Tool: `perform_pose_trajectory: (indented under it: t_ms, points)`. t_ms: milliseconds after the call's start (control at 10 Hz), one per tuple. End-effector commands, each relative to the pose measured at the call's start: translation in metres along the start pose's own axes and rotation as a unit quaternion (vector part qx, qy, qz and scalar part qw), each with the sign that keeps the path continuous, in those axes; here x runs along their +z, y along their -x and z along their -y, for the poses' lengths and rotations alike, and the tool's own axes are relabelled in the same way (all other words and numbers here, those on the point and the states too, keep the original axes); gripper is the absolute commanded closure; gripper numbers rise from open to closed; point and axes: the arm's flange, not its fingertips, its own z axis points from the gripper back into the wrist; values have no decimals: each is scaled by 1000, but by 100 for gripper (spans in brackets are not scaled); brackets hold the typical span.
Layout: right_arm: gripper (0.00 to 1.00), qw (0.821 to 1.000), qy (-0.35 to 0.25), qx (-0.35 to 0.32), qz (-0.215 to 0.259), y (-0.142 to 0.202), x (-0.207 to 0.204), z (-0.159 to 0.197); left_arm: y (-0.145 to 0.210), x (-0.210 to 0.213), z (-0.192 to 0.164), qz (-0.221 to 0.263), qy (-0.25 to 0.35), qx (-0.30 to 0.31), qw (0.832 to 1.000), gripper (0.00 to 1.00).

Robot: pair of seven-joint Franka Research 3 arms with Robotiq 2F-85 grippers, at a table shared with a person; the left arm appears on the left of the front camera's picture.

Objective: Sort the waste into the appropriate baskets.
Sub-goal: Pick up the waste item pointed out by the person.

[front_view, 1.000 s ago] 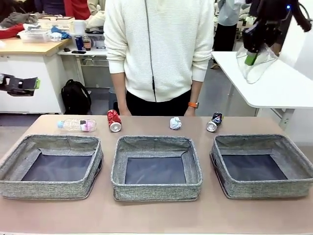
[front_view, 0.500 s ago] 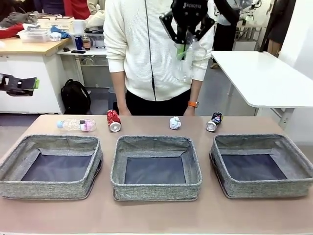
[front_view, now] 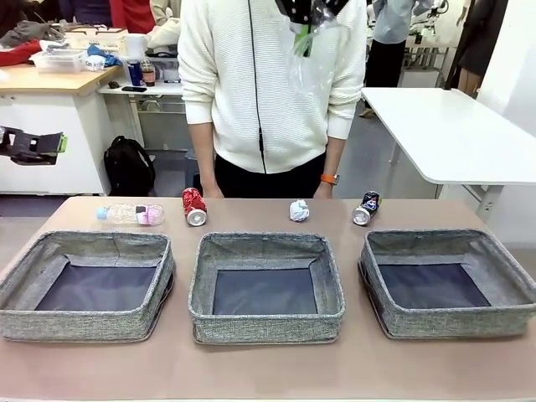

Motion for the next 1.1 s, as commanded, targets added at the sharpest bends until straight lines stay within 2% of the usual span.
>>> perform_pose_trajectory:
  t_ms: [0, 100, 400, 500, 600, 800, 900, 1000]
  points:
    - [99, 1000, 5, -6, -15, -18, 15, -12, 3, 1, 2, -5, 5, -12, 1000, 0]
    - [99, 1000, 0, 0, 0, 0, 0, 0, 3, 1, 2, -5, 5, -12, 1000, 0]
    - [99, 1000, -3, 2, -5, -3, 1, 1, 3, 1, 2, -5, 5, -12, 1000, 0]
    - [99, 1000, -11, 3, -2, -8, -11, -10, 3, 1, 2, -5, 5, -12, 1000, 0]
    - [99, 999, -33, 32, -11, -11, -22, -31, 3, 1, 2, -5, 5, -12, 1000, 0]
    - [99, 999, -28, 35, -22, -16, -30, -48, 3, 1, 2, -5, 5, -12, 1000, 0]
    - [99, 999, -18, 29, -14, -11, -21, -28, 3, 1, 2, -5, 5, -12, 1000, 0]
    - [99, 999, -18, 29, -14, -11, -21, -28, 3, 1, 2, -5, 5, -12, 1000, 0]
